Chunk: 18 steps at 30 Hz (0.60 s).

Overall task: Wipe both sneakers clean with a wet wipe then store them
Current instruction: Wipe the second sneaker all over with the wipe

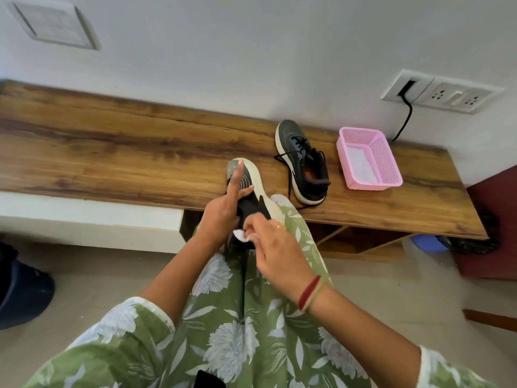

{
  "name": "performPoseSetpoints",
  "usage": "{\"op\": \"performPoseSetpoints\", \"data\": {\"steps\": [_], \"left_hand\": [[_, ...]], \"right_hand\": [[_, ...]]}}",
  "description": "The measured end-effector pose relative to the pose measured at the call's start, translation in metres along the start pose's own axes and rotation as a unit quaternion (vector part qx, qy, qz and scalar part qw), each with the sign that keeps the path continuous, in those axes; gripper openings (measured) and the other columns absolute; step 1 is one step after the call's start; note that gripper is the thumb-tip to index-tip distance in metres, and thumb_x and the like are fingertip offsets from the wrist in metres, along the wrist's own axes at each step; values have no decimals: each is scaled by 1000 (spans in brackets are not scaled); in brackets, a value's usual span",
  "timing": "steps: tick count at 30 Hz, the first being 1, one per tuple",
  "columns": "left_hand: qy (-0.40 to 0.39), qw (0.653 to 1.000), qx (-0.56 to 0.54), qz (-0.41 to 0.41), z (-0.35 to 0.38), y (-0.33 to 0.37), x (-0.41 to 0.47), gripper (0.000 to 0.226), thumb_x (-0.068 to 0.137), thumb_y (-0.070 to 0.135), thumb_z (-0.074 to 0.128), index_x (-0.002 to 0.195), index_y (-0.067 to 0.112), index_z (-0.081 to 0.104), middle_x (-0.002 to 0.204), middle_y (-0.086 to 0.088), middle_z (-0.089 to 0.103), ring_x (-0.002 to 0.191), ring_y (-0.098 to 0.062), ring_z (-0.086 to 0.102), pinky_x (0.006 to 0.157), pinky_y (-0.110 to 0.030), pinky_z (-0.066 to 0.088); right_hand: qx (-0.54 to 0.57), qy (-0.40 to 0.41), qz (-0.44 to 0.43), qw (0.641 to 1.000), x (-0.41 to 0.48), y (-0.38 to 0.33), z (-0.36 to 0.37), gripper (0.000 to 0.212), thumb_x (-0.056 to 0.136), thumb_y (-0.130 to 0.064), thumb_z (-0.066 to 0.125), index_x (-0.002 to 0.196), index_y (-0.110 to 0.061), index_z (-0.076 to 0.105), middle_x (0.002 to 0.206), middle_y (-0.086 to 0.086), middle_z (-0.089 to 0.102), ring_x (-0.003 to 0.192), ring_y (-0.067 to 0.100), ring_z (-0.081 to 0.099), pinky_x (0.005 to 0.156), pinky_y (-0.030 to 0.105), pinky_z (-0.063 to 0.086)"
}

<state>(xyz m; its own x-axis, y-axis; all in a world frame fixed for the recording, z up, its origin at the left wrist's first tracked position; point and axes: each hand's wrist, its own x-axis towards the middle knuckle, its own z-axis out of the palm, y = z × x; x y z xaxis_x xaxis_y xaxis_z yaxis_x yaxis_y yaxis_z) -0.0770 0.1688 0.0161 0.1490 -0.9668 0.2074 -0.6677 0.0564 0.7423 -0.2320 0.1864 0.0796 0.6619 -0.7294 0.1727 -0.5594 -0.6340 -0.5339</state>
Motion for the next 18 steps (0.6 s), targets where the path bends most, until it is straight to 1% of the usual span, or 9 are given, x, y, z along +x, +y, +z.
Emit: {"op": "performPoseSetpoints", "data": {"steps": [2,4,5,9,10,12,15,16,18], "left_hand": [[-2,1000,-1,-4,1,2,-1,109,79,-1,65,139,48,-11,131,-6,58,84,-32,69,64,-33,53],[7,1000,2,8,3,5,-2,110,80,-2,64,140,50,-13,131,-6,58,78,-33,68,61,-37,53],[14,1000,1,14,5,7,-1,109,80,-2,63,140,49,-13,131,-7,57,74,-33,68,60,-39,54],[-3,1000,7,2,5,9,0,111,80,-8,58,138,50,-16,135,-7,54,86,-35,68,70,-39,55],[-10,1000,9,3,6,8,0,114,78,-10,58,137,52,-18,136,-4,53,85,-34,68,69,-41,55],[-32,999,5,10,7,7,-2,116,76,-9,60,138,52,-16,137,-1,52,87,-34,68,70,-45,55],[-34,999,-18,-13,7,6,-2,110,74,-5,68,141,46,-2,137,-2,54,99,-29,66,73,-44,54],[-16,999,-22,-20,6,5,-2,106,72,-5,70,142,42,6,136,-3,54,102,-26,64,72,-42,54],[32,999,-13,-32,4,6,-4,87,68,-1,75,137,23,28,128,-6,55,108,-23,59,72,-37,53]], "right_hand": [[41,21,35,998,9,4,-4,23,88,1,47,102,-17,49,87,-4,57,79,13,51,68,26,43],[41,79,80,993,32,15,-6,21,89,1,48,103,-15,49,91,-2,60,84,17,56,72,32,48],[32,79,88,992,41,19,-5,21,89,0,48,104,-15,49,91,1,61,84,20,58,72,35,49],[-64,82,37,994,29,13,8,19,84,2,49,95,-13,52,73,5,55,69,23,53,57,34,43],[-80,88,22,993,18,12,9,17,84,1,47,92,-12,52,70,4,53,66,21,50,58,32,42],[-82,87,-16,993,2,14,12,17,84,0,43,91,-12,52,70,3,53,66,20,49,70,29,41],[90,62,33,993,-16,16,7,17,88,0,49,97,-15,52,85,0,59,79,14,56,76,29,47],[150,82,55,984,-18,15,1,18,90,-3,51,99,-18,51,90,-2,61,83,10,59,75,28,49],[190,168,73,965,-14,15,-16,22,92,-5,53,102,-23,50,94,-4,62,83,7,60,70,26,51]]}}
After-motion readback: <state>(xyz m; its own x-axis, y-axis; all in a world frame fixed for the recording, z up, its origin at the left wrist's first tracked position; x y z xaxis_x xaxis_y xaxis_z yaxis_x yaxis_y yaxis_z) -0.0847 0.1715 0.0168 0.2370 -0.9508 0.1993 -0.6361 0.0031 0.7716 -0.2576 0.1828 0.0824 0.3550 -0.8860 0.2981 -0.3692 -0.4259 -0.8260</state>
